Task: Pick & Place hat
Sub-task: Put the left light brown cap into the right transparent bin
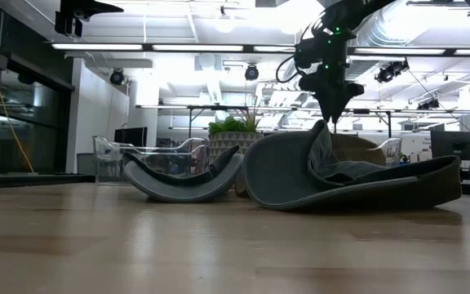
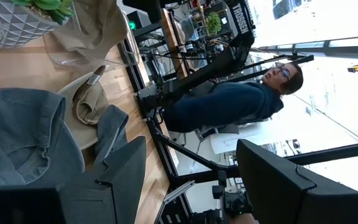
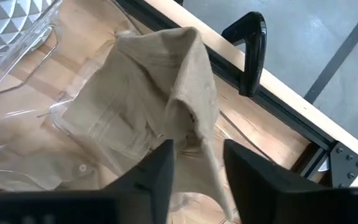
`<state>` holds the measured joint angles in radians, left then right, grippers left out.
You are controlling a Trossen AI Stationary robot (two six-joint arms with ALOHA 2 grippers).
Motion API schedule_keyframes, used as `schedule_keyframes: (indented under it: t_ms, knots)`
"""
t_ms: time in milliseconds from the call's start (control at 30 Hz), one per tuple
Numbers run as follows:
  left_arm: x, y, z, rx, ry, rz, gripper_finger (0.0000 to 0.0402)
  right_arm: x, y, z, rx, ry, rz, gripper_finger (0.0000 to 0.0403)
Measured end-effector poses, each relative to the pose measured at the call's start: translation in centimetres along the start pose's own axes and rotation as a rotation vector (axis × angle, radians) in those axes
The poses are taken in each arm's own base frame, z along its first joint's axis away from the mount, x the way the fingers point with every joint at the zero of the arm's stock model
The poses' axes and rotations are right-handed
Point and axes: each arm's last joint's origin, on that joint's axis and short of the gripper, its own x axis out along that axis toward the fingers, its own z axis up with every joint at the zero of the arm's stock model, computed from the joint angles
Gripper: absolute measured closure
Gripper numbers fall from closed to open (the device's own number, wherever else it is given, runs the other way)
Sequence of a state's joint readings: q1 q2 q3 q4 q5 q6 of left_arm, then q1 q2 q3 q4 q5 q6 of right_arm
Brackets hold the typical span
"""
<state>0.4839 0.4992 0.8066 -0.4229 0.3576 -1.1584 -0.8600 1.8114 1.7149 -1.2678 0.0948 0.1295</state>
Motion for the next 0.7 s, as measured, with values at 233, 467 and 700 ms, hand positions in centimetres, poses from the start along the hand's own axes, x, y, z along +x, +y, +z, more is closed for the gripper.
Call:
schedule_keyframes:
  t_ms: [233,467,700]
  knots:
    - [0.0,0.0,0.0,0.000,0.000,0.000,0.0170,-0.6,-0.1,-0.4,-0.027,0.002,0.011,0.0185]
    - [0.0,0.0,0.0,0.000,0.000,0.000,0.0170,-2.1,-0.3,-1.4,-0.053,0.008,0.014,0.0179]
    - [0.0,0.0,0.0,0.000,0.000,0.000,0.0170,-1.4,0.2,-1.5,-0.165,0.014,0.032,0.0179]
